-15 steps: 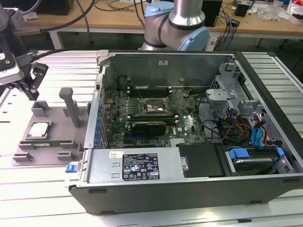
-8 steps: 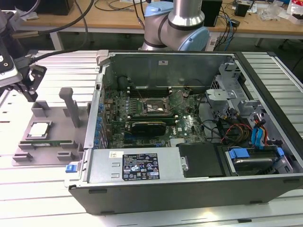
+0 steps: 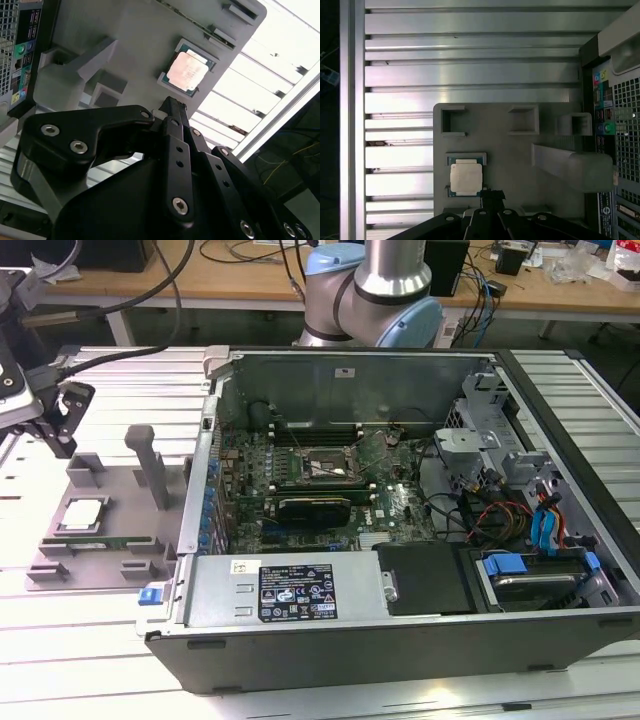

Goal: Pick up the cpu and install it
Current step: 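Pick up the cpu and move it towards the insertion slot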

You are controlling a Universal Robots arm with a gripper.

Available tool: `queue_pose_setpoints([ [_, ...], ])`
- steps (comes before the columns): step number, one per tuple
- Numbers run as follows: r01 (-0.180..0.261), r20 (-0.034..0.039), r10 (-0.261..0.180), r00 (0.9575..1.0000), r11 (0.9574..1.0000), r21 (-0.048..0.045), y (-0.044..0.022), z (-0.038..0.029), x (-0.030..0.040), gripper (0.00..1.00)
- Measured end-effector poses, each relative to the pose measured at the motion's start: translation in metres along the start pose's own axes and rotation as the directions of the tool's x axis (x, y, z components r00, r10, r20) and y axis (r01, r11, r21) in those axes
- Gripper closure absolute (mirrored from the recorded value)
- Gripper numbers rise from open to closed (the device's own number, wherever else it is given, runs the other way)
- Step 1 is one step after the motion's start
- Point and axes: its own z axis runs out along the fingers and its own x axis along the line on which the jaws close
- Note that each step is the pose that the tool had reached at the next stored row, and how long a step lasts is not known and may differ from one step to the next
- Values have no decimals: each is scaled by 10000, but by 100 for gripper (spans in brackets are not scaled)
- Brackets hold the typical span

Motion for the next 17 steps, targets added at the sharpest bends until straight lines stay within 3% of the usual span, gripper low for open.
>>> queue_pose_setpoints([
  [10,-1,-1,1,10000,10000,1,-8,124,93,89],
  [12,-1,0,1,10000,10000,0,-13,205,161,89],
  [17,0,0,0,10000,10000,0,-21,318,253,89],
])
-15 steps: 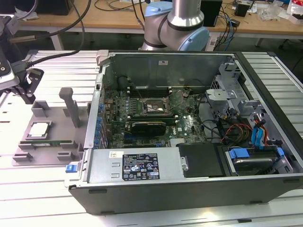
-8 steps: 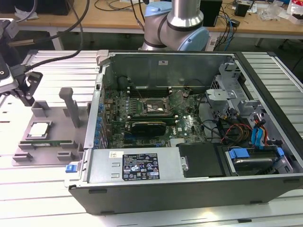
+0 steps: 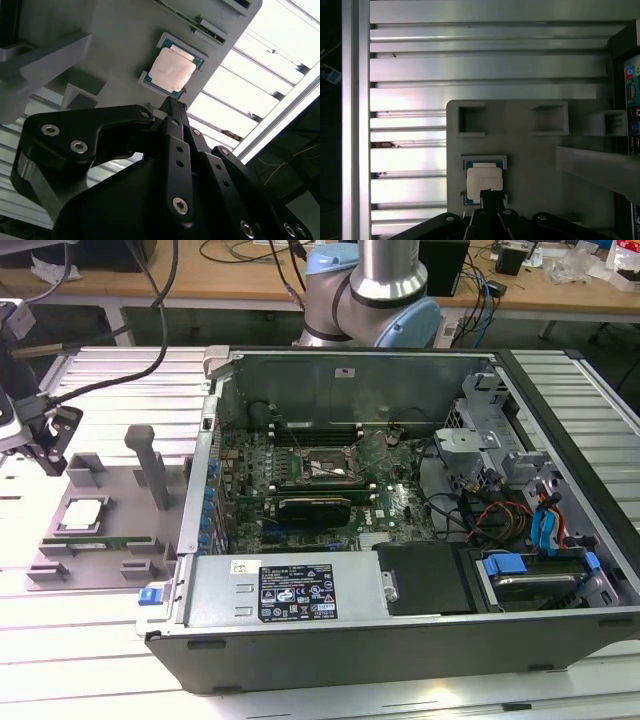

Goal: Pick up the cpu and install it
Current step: 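Pick up the cpu and move it towards the insertion slot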

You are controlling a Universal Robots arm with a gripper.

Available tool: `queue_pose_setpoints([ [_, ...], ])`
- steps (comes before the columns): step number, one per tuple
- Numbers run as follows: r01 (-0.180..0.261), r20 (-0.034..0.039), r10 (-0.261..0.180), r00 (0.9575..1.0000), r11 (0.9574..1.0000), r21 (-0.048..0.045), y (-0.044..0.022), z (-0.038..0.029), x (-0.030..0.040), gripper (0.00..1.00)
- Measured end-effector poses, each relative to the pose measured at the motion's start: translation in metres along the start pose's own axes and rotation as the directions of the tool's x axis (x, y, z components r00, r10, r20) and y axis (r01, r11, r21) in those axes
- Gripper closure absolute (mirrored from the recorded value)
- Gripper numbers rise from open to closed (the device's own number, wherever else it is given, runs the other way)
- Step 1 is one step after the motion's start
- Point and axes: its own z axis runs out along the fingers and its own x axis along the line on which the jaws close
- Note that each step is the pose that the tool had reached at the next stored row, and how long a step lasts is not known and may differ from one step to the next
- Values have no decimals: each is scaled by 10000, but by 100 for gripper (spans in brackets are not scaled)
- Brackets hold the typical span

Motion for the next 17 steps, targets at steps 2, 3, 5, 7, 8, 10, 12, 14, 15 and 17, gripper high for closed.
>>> queue_pose_setpoints([
  [2,0,-2,0,10000,10000,1,-3,43,21,89],
  [3,2,-2,-2,10000,10000,0,-7,80,25,89],
  [5,1,0,-1,10000,10000,0,-28,165,27,89],
  [7,0,-4,0,10000,10000,1,-68,239,28,89],
  [8,-1,-5,1,10000,10000,0,-77,254,27,89],
  [10,0,-5,0,10000,10000,0,-98,283,21,89],
  [12,-1,-7,1,10000,10000,0,-115,311,13,89],
  [14,-1,-11,1,10000,10000,0,-131,363,1,89],
  [15,-2,-12,2,10000,10000,0,-131,376,0,89],
  [17,-1,-14,1,10000,10000,2,-133,386,1,89],
])
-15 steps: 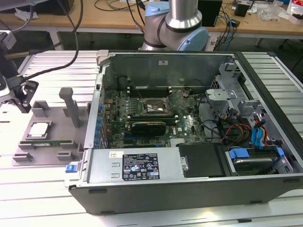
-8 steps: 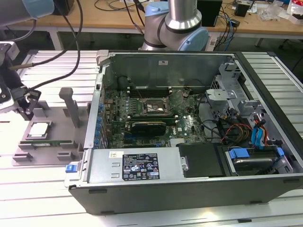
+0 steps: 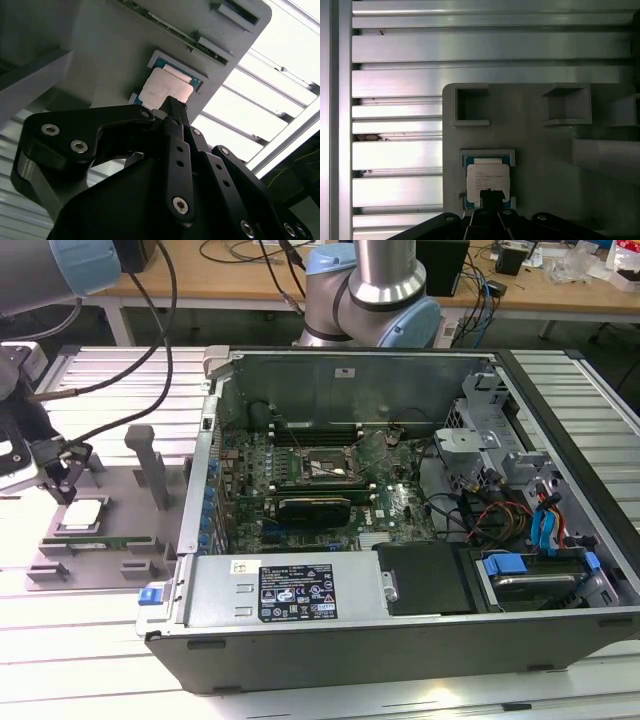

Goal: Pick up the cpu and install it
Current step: 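Pick up the cpu and move it towards the insertion slot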

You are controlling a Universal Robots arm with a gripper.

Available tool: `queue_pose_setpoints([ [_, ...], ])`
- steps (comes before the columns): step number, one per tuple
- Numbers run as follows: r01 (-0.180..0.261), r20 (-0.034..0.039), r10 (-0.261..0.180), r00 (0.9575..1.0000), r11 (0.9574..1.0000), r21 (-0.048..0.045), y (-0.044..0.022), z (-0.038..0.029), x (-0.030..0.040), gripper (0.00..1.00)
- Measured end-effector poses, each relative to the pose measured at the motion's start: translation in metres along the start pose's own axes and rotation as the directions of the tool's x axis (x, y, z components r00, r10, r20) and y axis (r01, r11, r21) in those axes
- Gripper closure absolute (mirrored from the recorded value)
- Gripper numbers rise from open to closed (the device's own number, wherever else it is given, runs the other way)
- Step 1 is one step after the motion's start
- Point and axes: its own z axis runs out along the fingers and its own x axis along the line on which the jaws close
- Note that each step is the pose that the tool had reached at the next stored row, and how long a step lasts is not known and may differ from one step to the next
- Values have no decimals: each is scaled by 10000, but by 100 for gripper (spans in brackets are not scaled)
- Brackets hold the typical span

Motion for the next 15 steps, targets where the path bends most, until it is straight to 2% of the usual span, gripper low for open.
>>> queue_pose_setpoints([
  [3,1,6,-1,10000,10000,-4,0,10,-1,89],
  [6,1,3,-1,10000,10000,-3,-4,85,1,89],
  [11,1,2,-1,10000,10000,7,-4,90,2,89],
  [12,1,2,-1,10000,10000,8,-4,90,1,83],
  [13,2,2,-2,10000,10000,10,-4,90,1,71],
  [15,2,3,-2,10000,10000,14,-4,91,1,58],
])
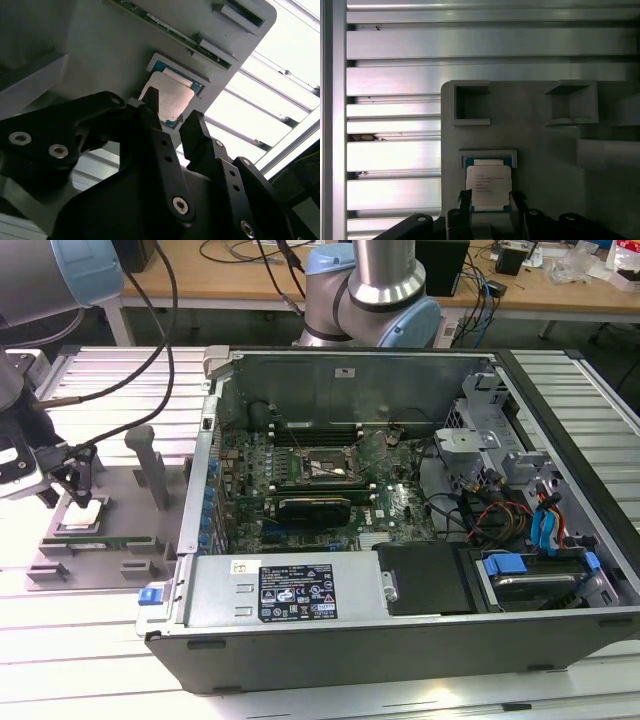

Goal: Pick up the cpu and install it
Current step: 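Pick up the cpu and move it towards the insertion slot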

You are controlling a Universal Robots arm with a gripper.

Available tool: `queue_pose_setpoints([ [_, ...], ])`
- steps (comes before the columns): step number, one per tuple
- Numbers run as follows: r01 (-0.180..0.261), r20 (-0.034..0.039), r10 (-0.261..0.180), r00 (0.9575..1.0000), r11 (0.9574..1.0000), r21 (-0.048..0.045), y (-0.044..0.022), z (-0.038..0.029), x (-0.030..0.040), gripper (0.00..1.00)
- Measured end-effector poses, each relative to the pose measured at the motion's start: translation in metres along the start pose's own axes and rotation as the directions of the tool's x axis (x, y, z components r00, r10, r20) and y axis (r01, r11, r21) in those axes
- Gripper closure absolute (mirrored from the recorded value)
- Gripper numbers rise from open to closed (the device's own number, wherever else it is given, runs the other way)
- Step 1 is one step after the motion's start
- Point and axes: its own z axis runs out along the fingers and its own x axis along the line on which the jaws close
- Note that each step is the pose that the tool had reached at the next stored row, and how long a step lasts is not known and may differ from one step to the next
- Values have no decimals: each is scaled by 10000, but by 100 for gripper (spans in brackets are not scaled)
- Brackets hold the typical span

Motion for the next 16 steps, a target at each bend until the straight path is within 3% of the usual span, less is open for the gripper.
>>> queue_pose_setpoints([
  [3,0,0,0,10000,10000,7,0,0,0,34],
  [8,-2,1,2,10000,10000,18,-5,141,-2,34],
  [10,-2,-56,2,10000,10000,20,-7,193,-40,34],
  [16,315,-71,-314,9995,9995,37,-3,272,-39,34],
])
